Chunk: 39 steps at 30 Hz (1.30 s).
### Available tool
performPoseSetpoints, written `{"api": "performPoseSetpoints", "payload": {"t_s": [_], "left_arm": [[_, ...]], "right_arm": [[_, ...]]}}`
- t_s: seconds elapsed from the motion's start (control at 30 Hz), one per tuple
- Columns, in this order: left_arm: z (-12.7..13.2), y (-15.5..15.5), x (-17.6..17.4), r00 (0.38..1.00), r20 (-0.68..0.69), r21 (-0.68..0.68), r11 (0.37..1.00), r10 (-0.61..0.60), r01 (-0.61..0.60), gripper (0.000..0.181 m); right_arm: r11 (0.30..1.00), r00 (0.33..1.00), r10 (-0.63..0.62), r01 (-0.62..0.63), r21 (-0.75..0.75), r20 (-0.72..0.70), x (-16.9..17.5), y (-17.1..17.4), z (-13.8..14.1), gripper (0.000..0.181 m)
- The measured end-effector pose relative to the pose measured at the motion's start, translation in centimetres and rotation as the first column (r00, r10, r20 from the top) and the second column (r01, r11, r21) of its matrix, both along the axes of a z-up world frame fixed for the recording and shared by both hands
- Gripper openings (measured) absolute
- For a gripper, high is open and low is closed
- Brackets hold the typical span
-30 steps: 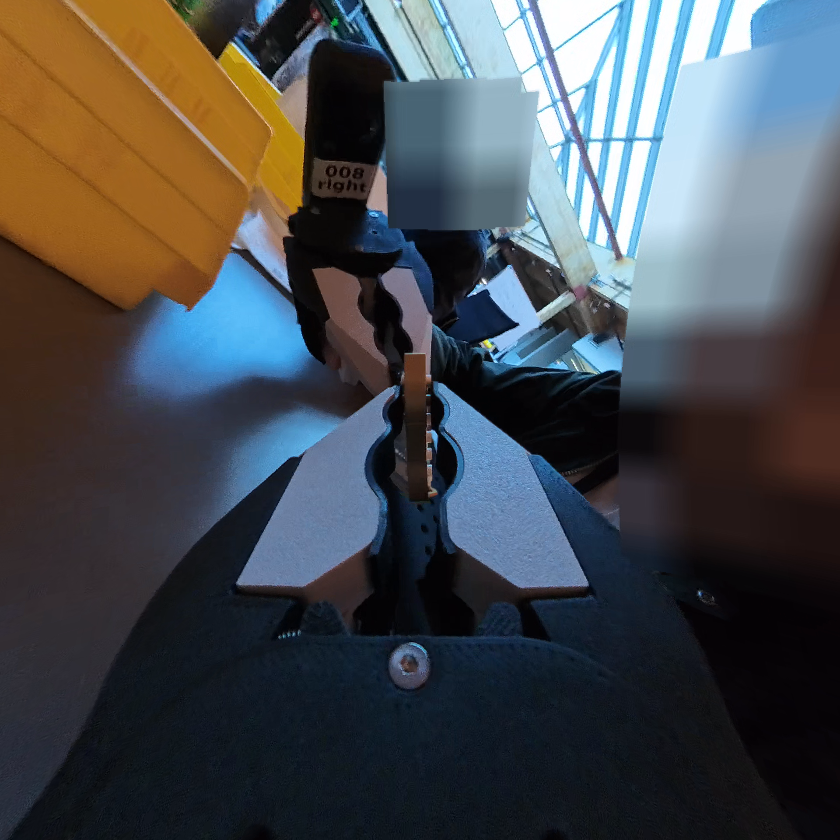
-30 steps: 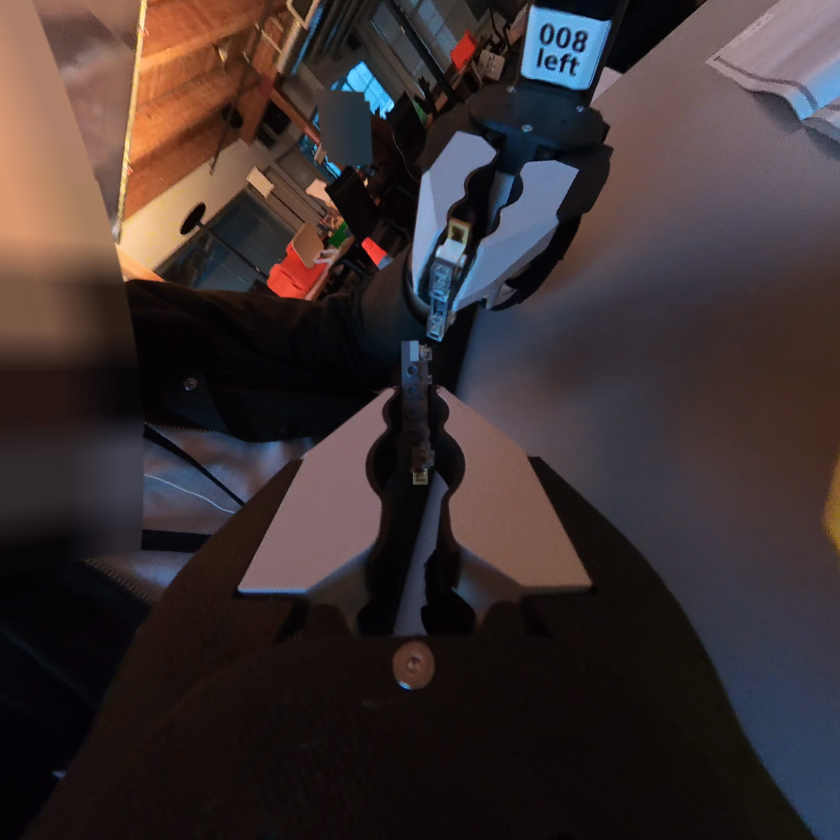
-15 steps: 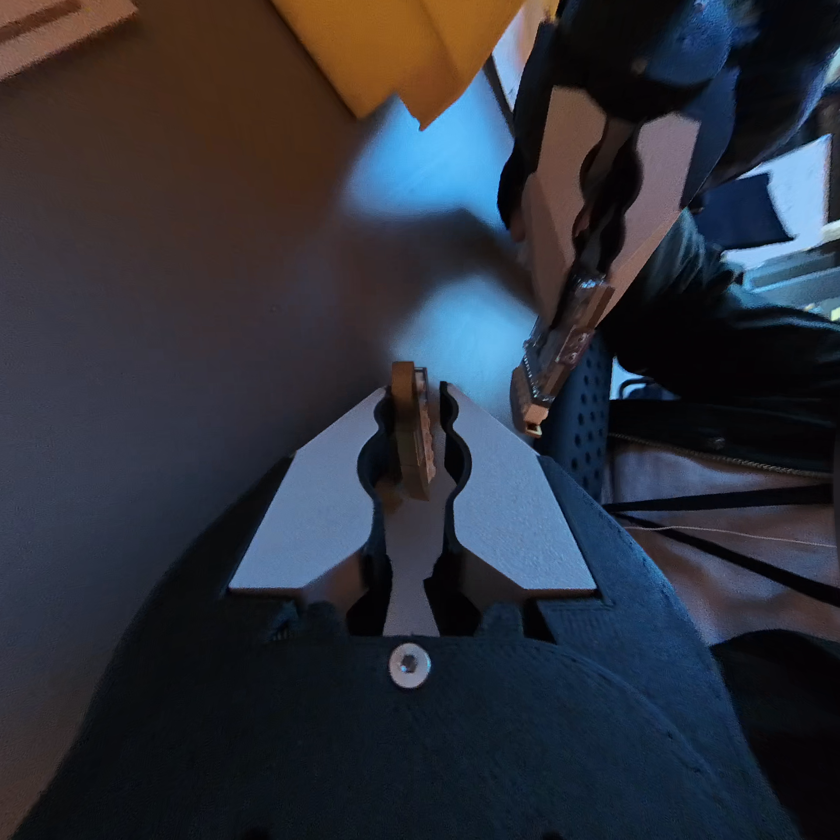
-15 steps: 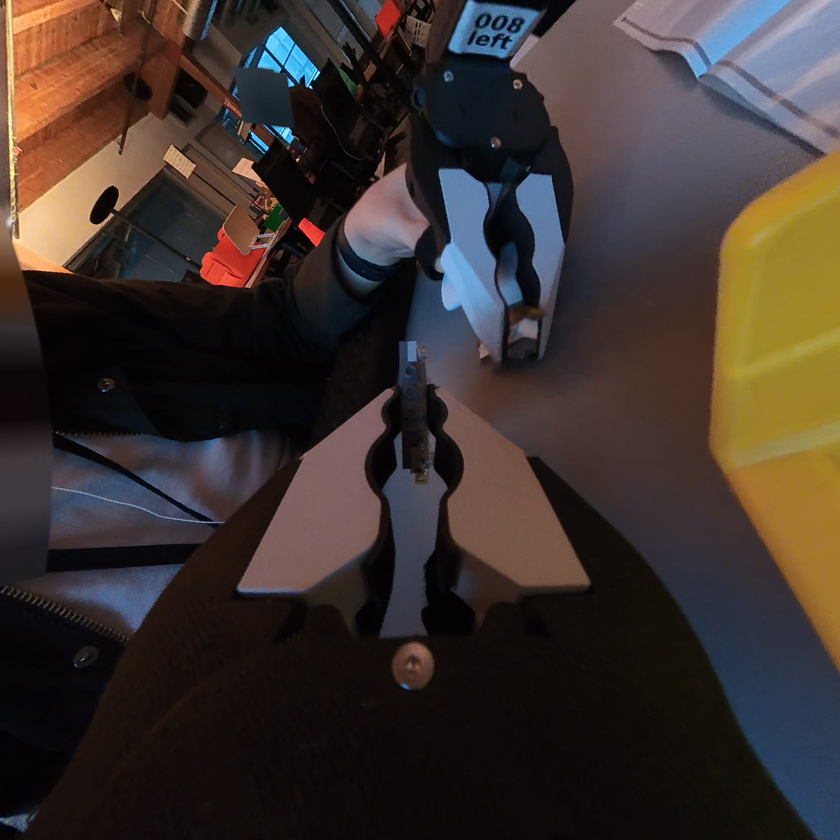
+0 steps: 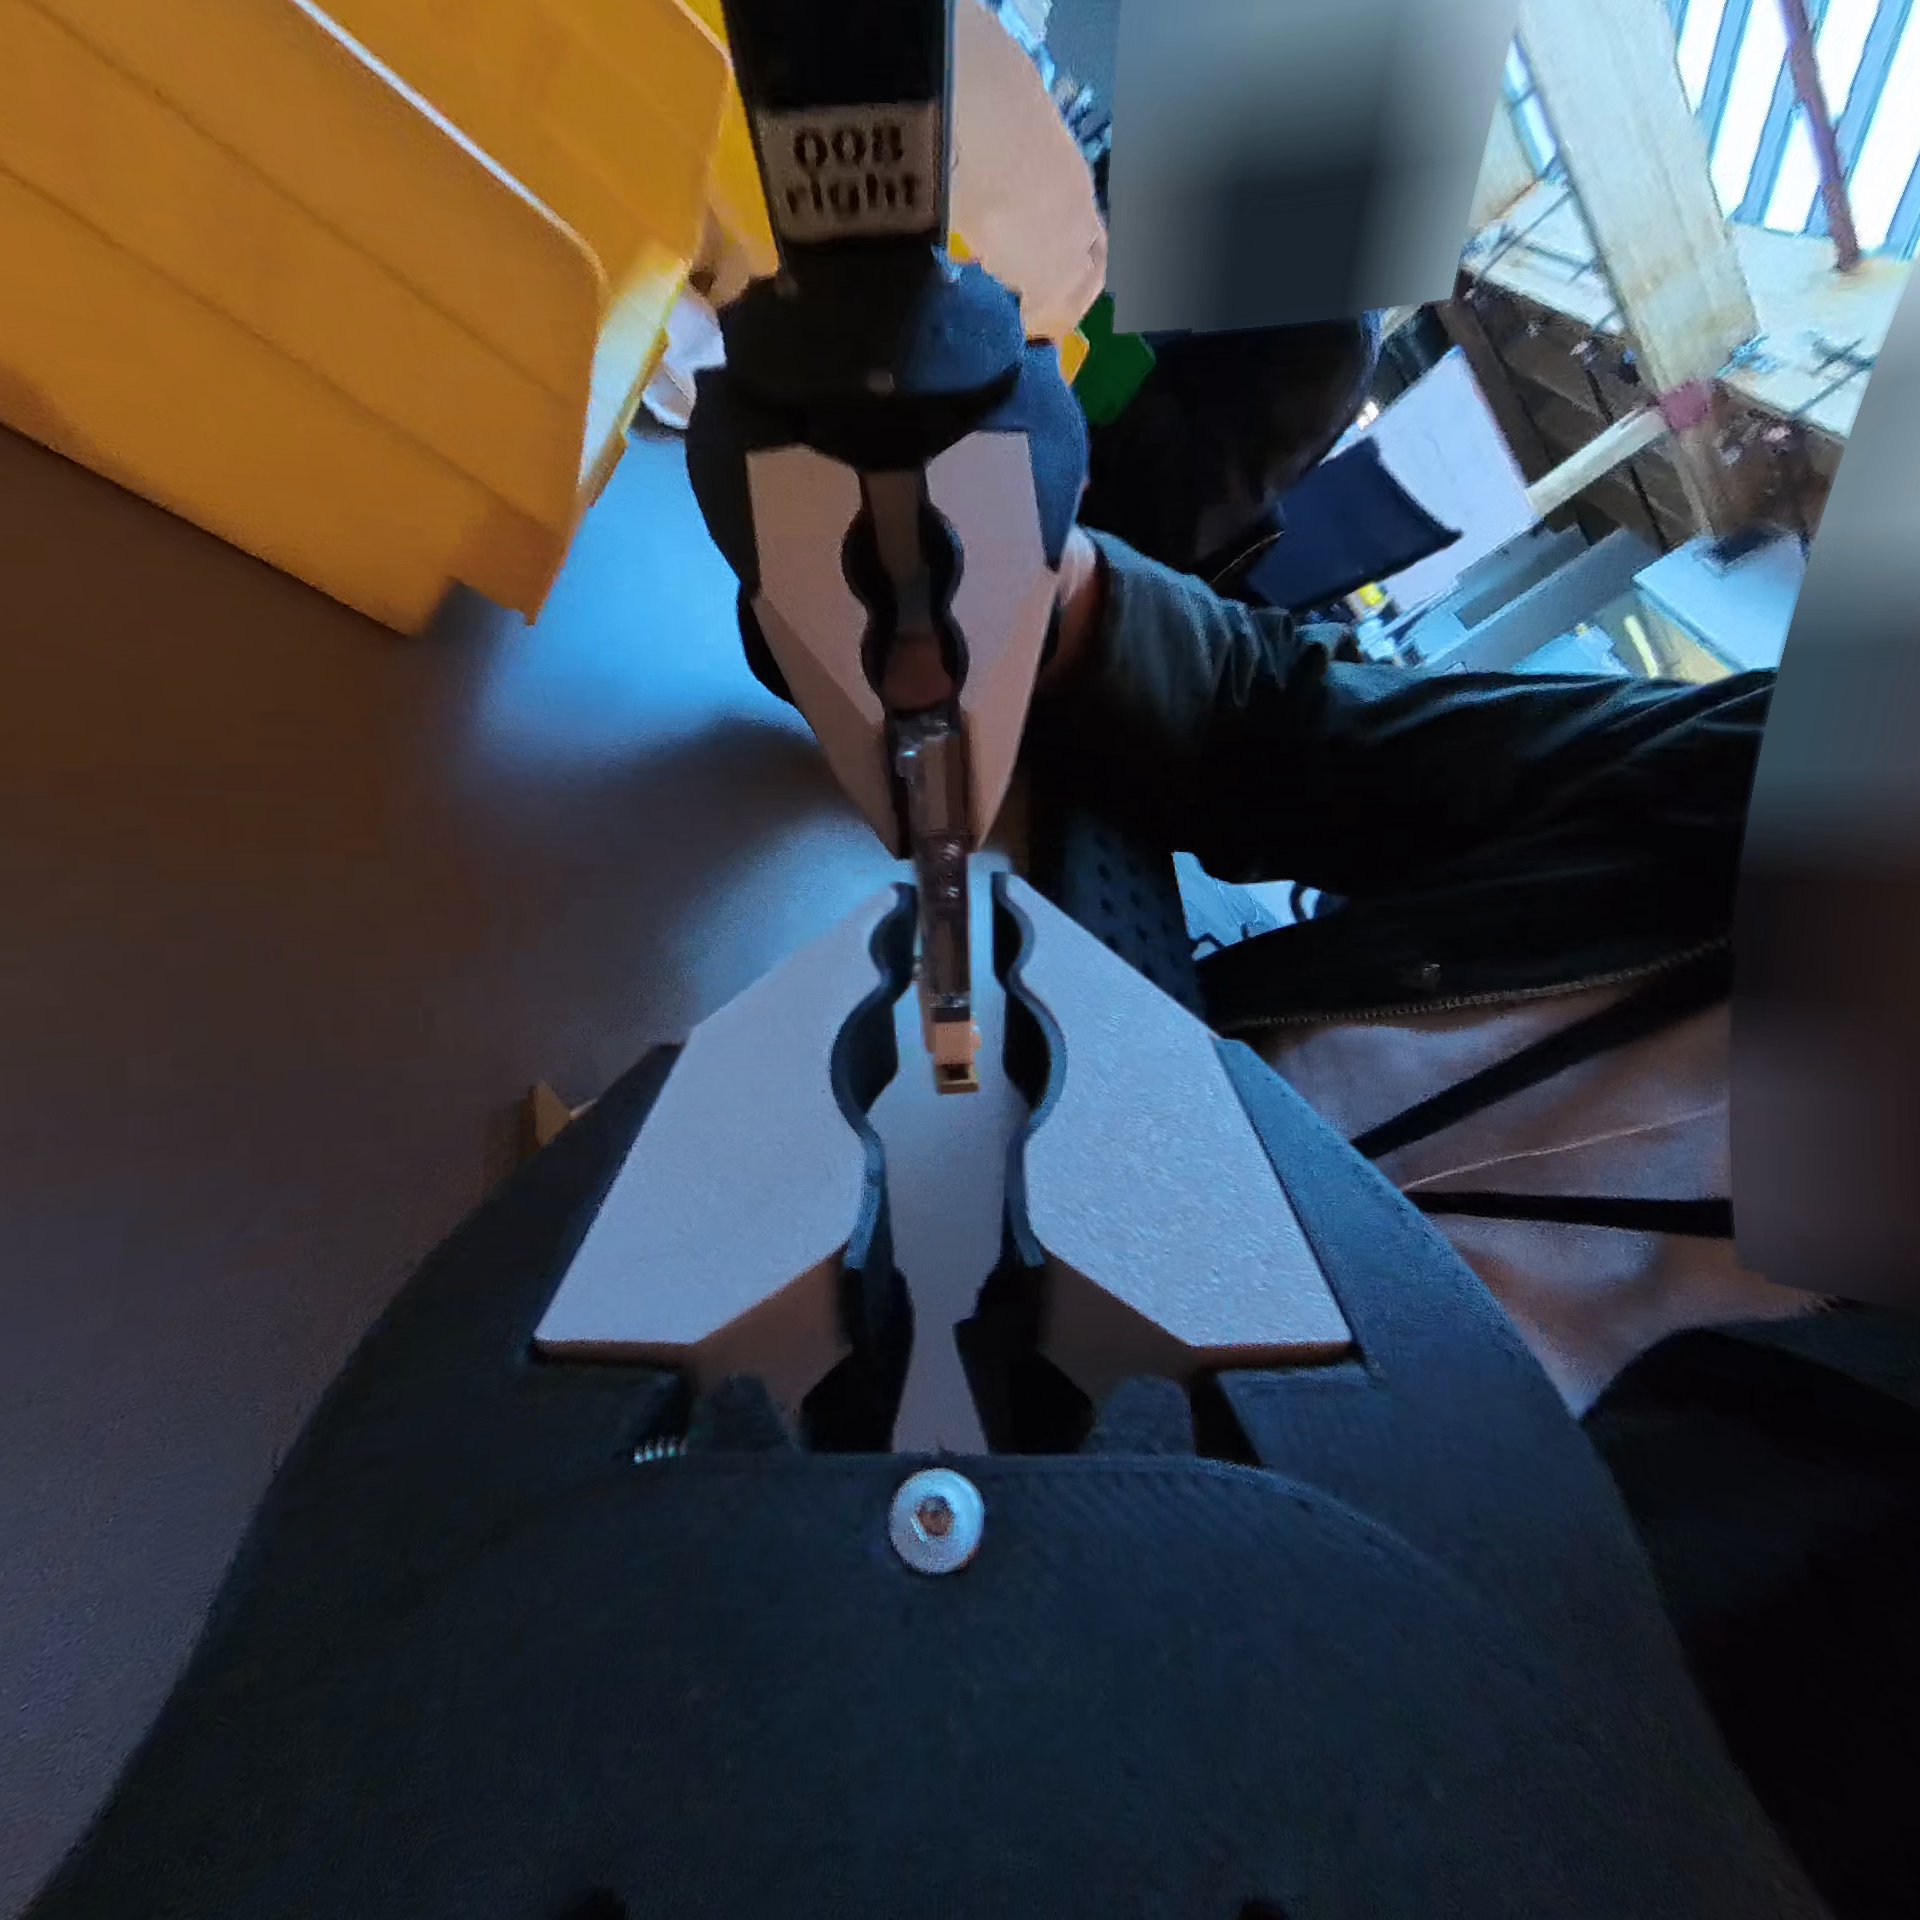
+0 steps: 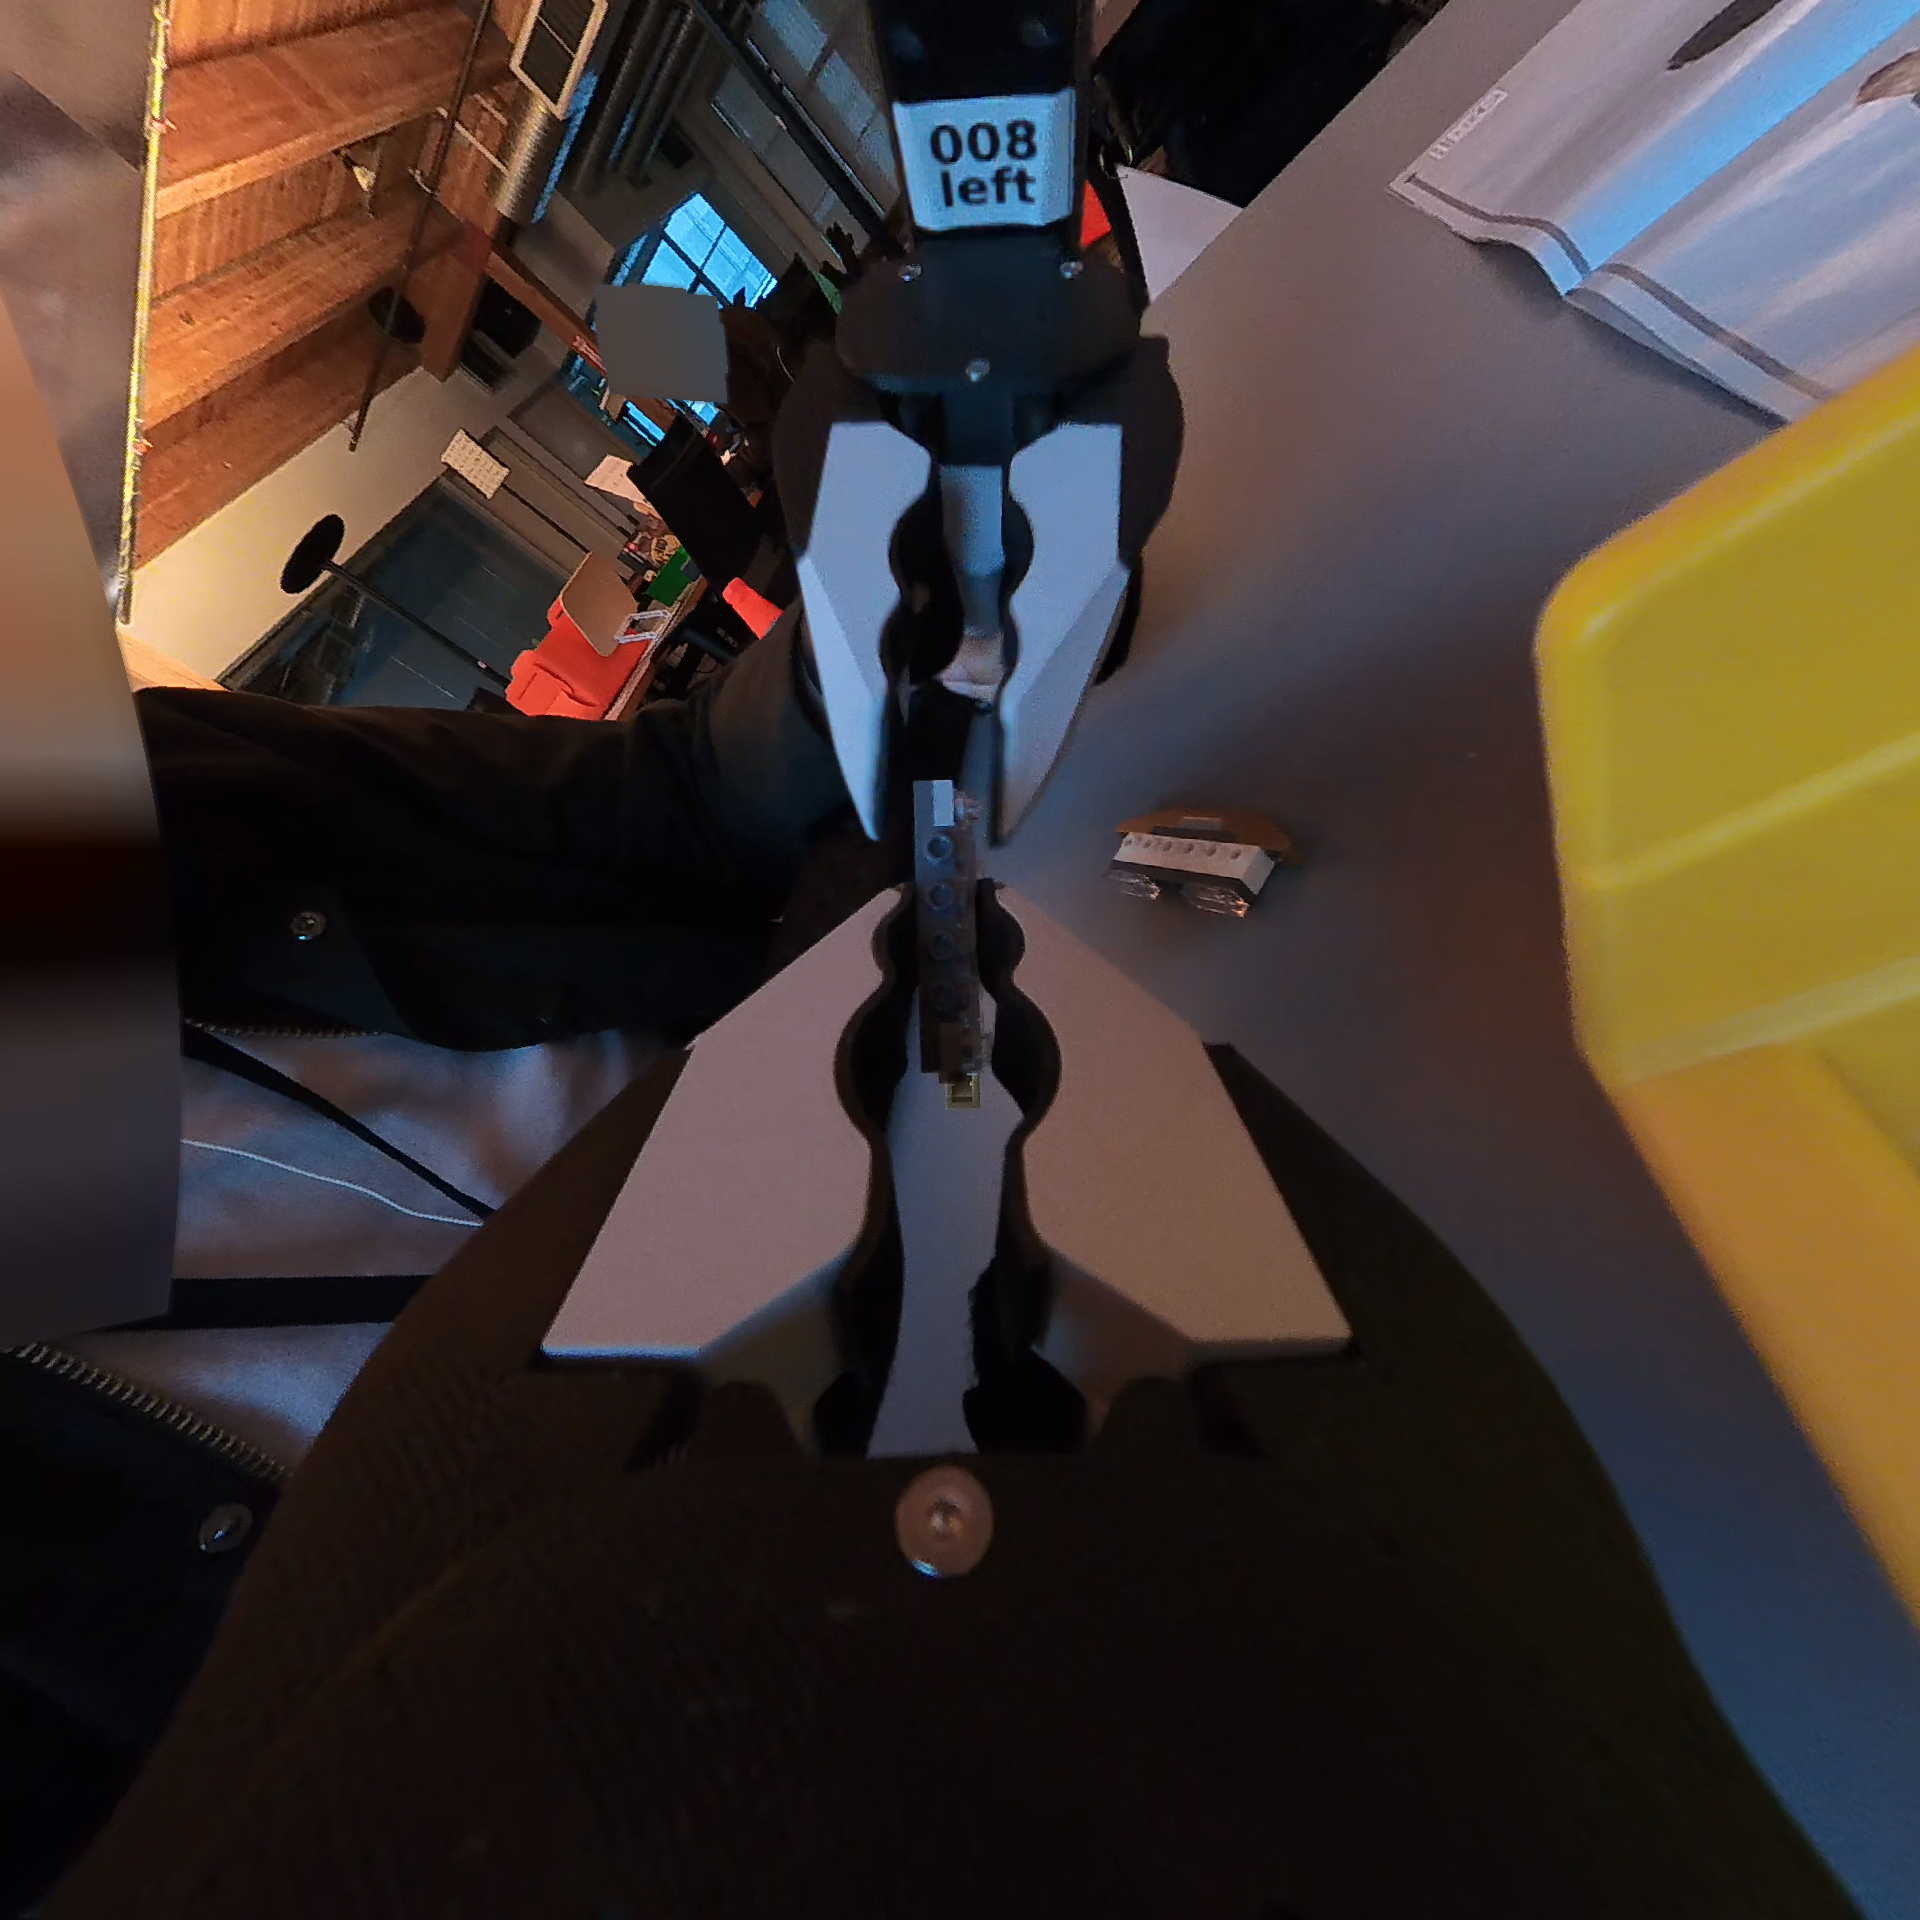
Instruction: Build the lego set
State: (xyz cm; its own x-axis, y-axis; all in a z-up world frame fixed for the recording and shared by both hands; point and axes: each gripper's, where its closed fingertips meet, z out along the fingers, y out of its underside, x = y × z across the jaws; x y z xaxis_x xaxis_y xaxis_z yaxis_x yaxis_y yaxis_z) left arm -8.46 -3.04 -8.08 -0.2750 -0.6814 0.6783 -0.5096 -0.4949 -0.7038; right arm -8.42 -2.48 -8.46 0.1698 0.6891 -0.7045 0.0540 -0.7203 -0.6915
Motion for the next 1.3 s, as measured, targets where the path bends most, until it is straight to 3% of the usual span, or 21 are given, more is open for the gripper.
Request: {"api": "performPoseSetpoints", "payload": {"t_s": [0.1,0.27,0.43,0.87,1.07,1.2,1.3], "left_arm": [[-0.5,-0.1,0.2,1.000,-0.011,0.058,0.998,0.007,-0.006,0.008],[0.3,-0.3,0.0,1.000,0.015,-0.037,0.999,-0.015,0.016,0.009],[0.6,-1.1,-0.4,0.998,0.030,-0.013,0.998,-0.054,0.055,0.008],[3.1,-2.9,-1.3,0.973,0.147,-0.231,0.951,-0.177,0.208,0.006],[4.4,-2.1,-1.5,0.964,0.225,-0.222,0.956,-0.143,0.193,0.004],[1.3,0.6,-1.1,0.997,0.070,-0.152,0.988,-0.022,0.033,0.004],[1.6,1.6,-1.3,0.996,0.087,-0.184,0.983,0.020,-0.004,0.004]], "right_arm": [[1.000,1.000,0.005,-0.005,0.012,0.022,0.0,-0.1,-0.2,0.007],[0.998,0.999,0.020,-0.022,0.060,0.036,-0.2,-0.5,0.3,0.007],[0.996,0.998,0.060,-0.061,0.058,0.023,-0.4,-1.1,0.6,0.007],[0.980,0.985,0.162,-0.153,0.130,-0.064,-1.2,-3.1,3.0,0.008],[0.982,0.987,0.142,-0.132,0.137,-0.070,-0.5,-2.7,3.2,0.008],[0.987,0.997,0.073,-0.077,0.142,0.036,0.8,-1.8,1.7,0.007],[0.992,0.996,0.040,-0.050,0.112,0.083,1.9,-1.3,0.6,0.008]]}}
